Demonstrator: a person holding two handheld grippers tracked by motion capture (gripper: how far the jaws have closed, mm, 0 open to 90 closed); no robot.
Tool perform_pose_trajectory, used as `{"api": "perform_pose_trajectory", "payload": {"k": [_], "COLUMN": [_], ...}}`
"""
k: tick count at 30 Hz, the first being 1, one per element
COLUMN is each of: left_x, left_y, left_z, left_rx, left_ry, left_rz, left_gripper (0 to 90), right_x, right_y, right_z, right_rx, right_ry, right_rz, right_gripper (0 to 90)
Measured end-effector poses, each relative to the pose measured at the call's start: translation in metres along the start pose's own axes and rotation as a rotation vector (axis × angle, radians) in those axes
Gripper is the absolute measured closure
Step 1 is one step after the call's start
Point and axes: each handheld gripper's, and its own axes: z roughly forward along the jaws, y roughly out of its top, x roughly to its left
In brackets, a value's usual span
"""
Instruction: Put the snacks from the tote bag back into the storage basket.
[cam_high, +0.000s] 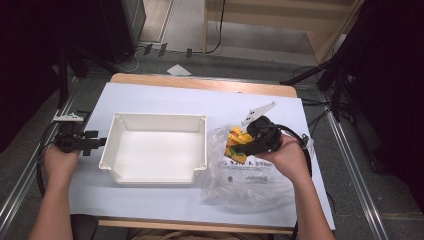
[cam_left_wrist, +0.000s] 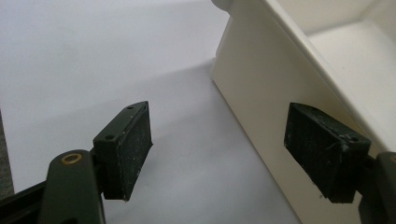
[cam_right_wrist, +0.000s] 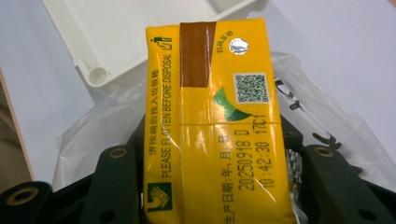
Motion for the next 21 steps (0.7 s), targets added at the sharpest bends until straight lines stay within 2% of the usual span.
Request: {"api": "perform_pose_trajectory", "payload": {"k": [10, 21], "left_x": [0.0, 0.0], "left_y": [0.0, 0.0], "left_z": [0.0, 0.0], "left_rx": [0.004, 0.0], "left_ry": [-0.001, -0.003], "left_rz": [0.002, -0.002], "left_gripper": [24.3, 24.4], "right_x": [0.007, 0.014], "right_y": [0.017, 0.028], "right_z": [-0.001, -0.005], "right_rx": [-0.02, -0.025], "right_ry": [0.004, 0.001], "right_rz": [-0.036, -0.03], "right_gripper": [51.8, 51.8]}}
